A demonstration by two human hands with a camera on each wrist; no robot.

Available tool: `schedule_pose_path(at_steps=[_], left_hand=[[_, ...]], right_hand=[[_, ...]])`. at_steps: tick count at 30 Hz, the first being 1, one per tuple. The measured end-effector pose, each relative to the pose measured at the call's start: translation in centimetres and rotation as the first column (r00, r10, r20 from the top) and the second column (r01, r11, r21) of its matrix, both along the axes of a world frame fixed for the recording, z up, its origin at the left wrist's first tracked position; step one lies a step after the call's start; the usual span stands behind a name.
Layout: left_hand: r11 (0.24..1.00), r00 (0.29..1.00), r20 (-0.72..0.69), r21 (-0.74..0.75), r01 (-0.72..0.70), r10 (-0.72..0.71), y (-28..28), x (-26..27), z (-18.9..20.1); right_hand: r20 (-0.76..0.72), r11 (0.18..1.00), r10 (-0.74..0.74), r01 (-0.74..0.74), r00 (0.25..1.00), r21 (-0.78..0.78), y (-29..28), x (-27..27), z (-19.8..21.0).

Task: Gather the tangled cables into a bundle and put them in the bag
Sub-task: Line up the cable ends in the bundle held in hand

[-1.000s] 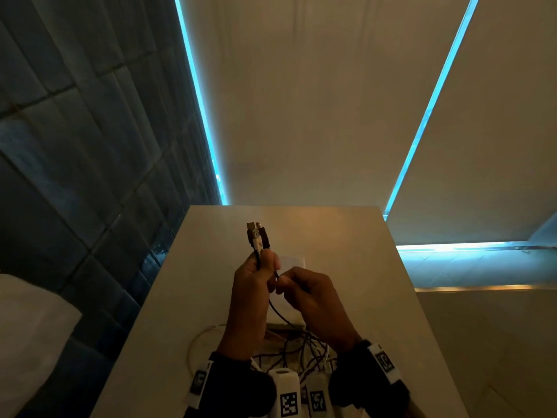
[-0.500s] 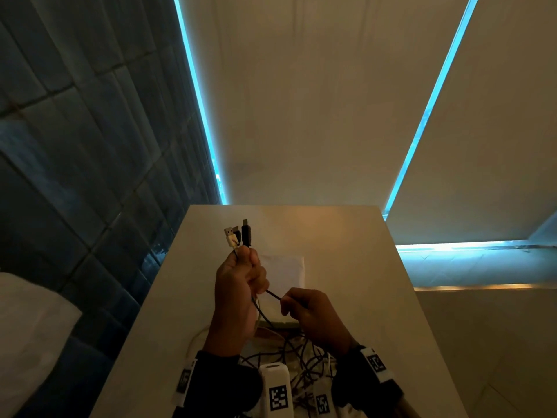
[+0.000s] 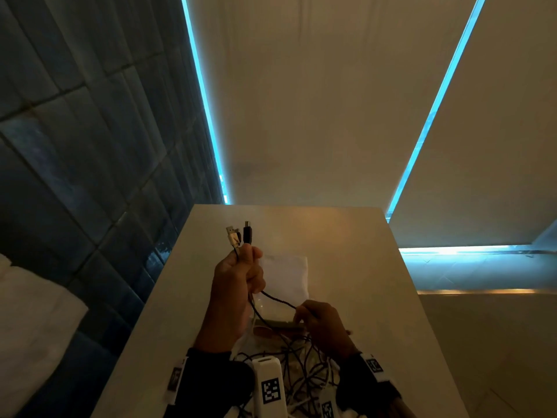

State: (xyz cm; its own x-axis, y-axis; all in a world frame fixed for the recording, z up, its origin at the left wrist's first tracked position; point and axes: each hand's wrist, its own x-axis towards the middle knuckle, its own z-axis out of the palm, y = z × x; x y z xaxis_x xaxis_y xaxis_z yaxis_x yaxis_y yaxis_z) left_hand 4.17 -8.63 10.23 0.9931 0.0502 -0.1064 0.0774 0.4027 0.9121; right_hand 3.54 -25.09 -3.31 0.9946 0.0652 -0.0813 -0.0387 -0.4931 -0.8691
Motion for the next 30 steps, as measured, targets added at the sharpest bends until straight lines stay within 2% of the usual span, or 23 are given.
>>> schedule_pose_path(at_steps=[2, 5, 9, 12, 15, 17, 19, 23, 25, 30], left_hand=[[0.999, 1.0, -0.003, 0.031, 0.01, -0.01, 0.0, 0.0, 0.0], [0.995, 0.999, -0.028, 0.101, 0.019, -0.016, 0.0, 0.0, 0.1], [0.978, 0.998, -0.058, 0.21, 0.014, -0.002, -0.5, -0.1, 0.1], [0.959, 0.997, -0.075, 0.281, 0.034, -0.013, -0.5, -0.2, 0.3], [0.951, 0.99, -0.126, 0.296, 0.092, -0.056, -0.5, -0.2, 0.7], [0.965, 0.984, -0.142, 0.225, 0.138, -0.107, -0.6, -0.3, 1.1], [0.983, 0.981, -0.114, 0.079, 0.167, -0.157, -0.6, -0.5, 1.5], [0.97, 0.99, -0.01, -0.201, 0.135, -0.14, -0.6, -0.5, 1.7], [0.96, 0.992, 0.026, -0.249, 0.125, -0.122, -0.8, -0.4, 1.5], [0.961, 0.995, 0.064, -0.262, 0.089, -0.074, -0.6, -0.4, 1.2]], right_hand=[[0.004, 0.994, -0.094, 0.094, 0.996, 0.046, 0.0, 0.2, 0.8], [0.05, 0.953, -0.203, 0.186, 0.978, 0.238, 0.2, 0.3, 3.9], [0.166, 0.903, -0.172, 0.088, 0.971, 0.42, 0.9, -0.1, 9.0], [0.255, 0.89, -0.086, -0.041, 0.963, 0.455, 1.5, -0.6, 11.2], [0.306, 0.865, -0.015, -0.141, 0.952, 0.481, 1.8, -1.1, 11.6], [0.322, 0.841, 0.02, -0.19, 0.947, 0.506, 1.9, -1.3, 11.5], [0.316, 0.822, 0.072, -0.236, 0.946, 0.518, 1.9, -1.4, 11.4], [0.227, 0.862, 0.169, -0.255, 0.959, 0.437, 1.9, -1.4, 10.5], [0.184, 0.874, 0.188, -0.25, 0.965, 0.416, 2.0, -1.4, 9.9], [0.15, 0.919, 0.205, -0.243, 0.967, 0.31, 1.9, -1.2, 8.1]])
